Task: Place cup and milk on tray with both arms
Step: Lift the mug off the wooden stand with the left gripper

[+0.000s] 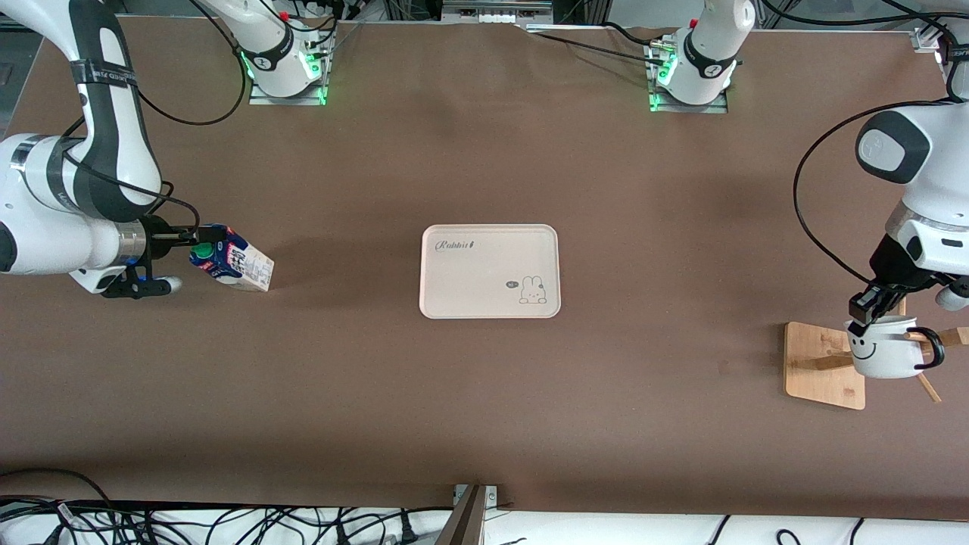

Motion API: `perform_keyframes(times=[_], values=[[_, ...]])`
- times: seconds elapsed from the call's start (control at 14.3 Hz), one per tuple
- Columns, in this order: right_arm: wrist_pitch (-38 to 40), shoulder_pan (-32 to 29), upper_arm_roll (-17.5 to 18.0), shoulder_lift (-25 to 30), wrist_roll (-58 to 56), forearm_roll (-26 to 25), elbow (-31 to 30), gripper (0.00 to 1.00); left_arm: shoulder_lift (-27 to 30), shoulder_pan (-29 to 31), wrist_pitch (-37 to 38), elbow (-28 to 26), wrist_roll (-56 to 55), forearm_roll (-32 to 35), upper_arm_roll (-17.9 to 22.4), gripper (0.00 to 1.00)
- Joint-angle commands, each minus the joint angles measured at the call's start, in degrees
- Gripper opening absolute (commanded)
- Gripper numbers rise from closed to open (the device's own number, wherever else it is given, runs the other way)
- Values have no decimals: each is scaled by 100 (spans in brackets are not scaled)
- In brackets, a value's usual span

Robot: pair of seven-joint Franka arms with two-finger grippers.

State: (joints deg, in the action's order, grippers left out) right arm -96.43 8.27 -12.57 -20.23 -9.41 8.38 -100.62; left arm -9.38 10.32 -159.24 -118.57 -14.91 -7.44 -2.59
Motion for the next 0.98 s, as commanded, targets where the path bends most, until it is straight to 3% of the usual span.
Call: perform_keyframes(times=[0.0, 0.21, 0.35, 0.56, 0.7, 0.91], values=[[-16, 0, -9, 46, -96, 14, -125, 100, 243, -3, 410, 89, 216, -82, -31, 0], [-51, 0, -9, -7, -96, 14, -125, 100, 445, -4, 980, 176, 216, -65, -242, 0], [-60, 0, -18, -42, -96, 14, -125, 100, 481, -4, 1533, 447, 216, 302, -330, 0], [-77, 0, -9, -69, -96, 14, -99, 98, 481, -12, 2938, 1097, 216, 392, -505, 0], [-77, -35, -9, -95, -96, 23, -72, 100, 437, -12, 3730, 1536, 216, 488, -724, 0], [-77, -71, -18, -130, -96, 41, -37, 100, 420, -30, 4715, 2108, 173, 1112, -1374, 0]])
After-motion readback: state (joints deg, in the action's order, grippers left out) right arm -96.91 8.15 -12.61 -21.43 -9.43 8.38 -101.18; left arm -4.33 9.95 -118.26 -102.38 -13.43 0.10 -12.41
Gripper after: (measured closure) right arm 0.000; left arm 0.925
